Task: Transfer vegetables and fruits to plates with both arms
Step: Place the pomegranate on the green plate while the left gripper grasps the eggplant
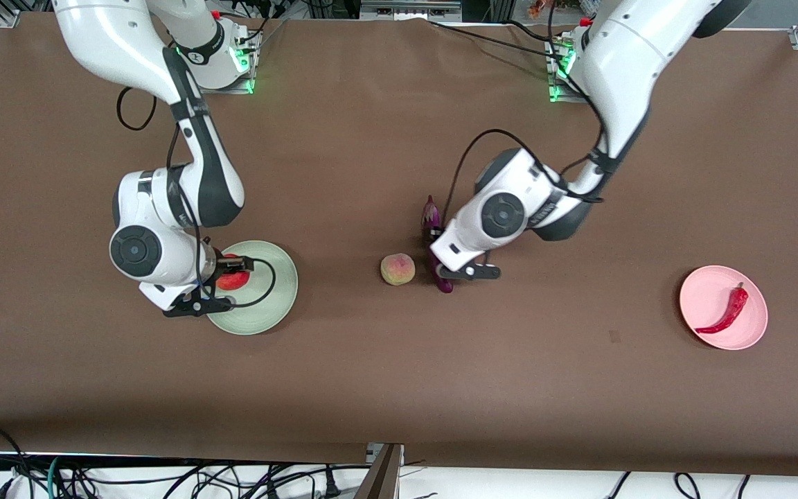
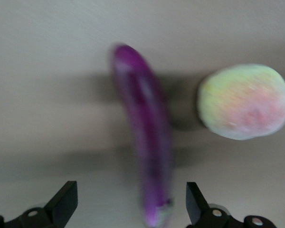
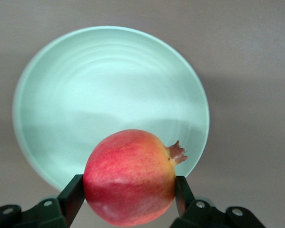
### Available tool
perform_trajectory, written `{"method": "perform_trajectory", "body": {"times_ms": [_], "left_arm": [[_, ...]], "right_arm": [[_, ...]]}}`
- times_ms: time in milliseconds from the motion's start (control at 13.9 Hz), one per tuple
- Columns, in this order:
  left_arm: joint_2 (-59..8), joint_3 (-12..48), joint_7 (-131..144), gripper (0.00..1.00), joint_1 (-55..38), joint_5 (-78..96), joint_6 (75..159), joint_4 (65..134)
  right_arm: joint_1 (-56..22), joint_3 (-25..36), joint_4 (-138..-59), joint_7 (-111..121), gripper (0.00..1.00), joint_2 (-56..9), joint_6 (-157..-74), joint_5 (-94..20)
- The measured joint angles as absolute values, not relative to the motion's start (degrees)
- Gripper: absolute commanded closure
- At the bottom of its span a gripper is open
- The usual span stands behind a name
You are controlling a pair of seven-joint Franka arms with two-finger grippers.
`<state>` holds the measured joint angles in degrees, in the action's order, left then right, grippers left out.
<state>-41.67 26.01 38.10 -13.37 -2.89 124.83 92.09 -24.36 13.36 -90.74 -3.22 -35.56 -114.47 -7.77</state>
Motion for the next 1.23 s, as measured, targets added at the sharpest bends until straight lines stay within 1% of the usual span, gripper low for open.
{"method": "perform_trajectory", "body": {"times_ms": [72,144,216,288,433,505,577,649,721,865,938,1082,1226], "left_arm": [[-42.2,25.8,40.5,0.0,-15.0,-2.9,126.9,92.9],[-42.7,25.4,42.3,0.0,-16.3,-2.9,128.4,93.5],[-43.2,25.0,43.4,0.09,-17.1,-2.9,130.0,94.0],[-43.8,24.7,44.0,0.22,-17.5,-2.9,131.5,94.3],[-44.7,24.3,44.1,0.6,-17.6,-4.0,132.7,94.4],[-45.1,24.1,44.2,0.74,-17.6,-5.5,132.8,94.4],[-45.4,24.0,44.2,0.79,-17.6,-6.5,132.8,94.4],[-45.6,24.0,44.3,0.91,-17.6,-6.9,132.8,94.4],[-45.5,23.9,44.3,0.94,-17.5,-6.9,132.8,94.4],[-45.2,23.8,44.3,0.95,-17.2,-7.3,131.6,94.0],[-44.5,23.2,44.3,0.95,-17.1,-8.1,128.8,93.7],[-41.7,21.8,44.1,0.95,-16.7,-12.9,118.9,92.7],[-38.3,21.4,42.8,0.95,-15.3,-18.0,108.6,92.1]], "right_arm": [[-24.0,13.4,-90.7,-3.2,0.01,-36.7,-115.4,-7.8],[-23.8,13.4,-90.7,-3.2,0.01,-37.5,-116.0,-7.8],[-23.8,13.3,-90.6,-3.3,0.01,-37.7,-116.1,-7.8],[-23.9,13.3,-90.1,-3.4,0.01,-37.6,-116.1,-7.8],[-24.1,13.2,-88.0,-5.3,0.01,-37.1,-115.2,-7.9],[-24.3,13.0,-86.6,-7.1,0.01,-36.5,-113.8,-8.0],[-24.6,12.6,-85.0,-9.4,0.01,-36.0,-112.1,-8.0],[-24.9,11.6,-83.3,-12.3,0.01,-35.7,-110.8,-8.1],[-25.2,9.9,-81.7,-16.1,0.01,-35.5,-110.3,-8.2],[-26.0,5.7,-79.1,-25.0,0.01,-35.7,-110.3,-8.2],[-26.4,4.1,-77.9,-28.7,0.01,-36.3,-110.3,-8.2],[-26.8,1.6,-75.9,-34.4,0.01,-37.9,-111.5,-8.2],[-27.3,0.0,-75.1,-38.6,0.01,-39.4,-114.6,-8.2]]}}
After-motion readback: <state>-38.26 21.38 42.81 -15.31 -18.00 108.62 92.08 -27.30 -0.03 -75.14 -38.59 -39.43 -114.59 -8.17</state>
